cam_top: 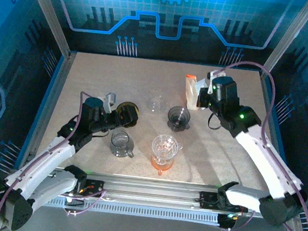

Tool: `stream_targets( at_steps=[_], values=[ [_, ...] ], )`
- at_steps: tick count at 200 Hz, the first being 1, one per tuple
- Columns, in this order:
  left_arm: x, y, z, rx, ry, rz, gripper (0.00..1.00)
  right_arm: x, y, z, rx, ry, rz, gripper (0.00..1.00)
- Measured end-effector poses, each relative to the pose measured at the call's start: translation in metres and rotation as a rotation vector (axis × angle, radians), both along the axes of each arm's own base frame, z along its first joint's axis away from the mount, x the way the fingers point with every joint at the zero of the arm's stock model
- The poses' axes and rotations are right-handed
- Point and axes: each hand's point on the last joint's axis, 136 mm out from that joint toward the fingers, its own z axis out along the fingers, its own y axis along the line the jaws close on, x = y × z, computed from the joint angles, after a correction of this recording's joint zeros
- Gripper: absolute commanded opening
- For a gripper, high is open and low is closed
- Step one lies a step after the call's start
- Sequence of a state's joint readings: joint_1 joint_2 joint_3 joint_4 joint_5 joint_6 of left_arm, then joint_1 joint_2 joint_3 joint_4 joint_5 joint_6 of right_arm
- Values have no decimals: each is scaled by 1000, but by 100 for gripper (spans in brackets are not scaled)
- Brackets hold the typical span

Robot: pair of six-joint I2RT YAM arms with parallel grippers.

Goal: Place the coffee filter in the dripper

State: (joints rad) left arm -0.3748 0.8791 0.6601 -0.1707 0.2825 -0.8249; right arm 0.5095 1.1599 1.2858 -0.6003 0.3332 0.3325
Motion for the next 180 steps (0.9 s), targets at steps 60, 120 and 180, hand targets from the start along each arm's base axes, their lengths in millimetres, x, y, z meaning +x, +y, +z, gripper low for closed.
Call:
stream_targets(
  at_steps=[60,120,180],
  values=[
    [-4,-4,1,-20,10,-22,99,-92,25,7,18,74,243,0],
    [-8,-8,4,-29,12,-55,99,-146,55,-6,-81,250,437,0],
    [-8,-10,9,-27,-7,-77,99,-162,78,-17,-209,376,522,0]
  ],
)
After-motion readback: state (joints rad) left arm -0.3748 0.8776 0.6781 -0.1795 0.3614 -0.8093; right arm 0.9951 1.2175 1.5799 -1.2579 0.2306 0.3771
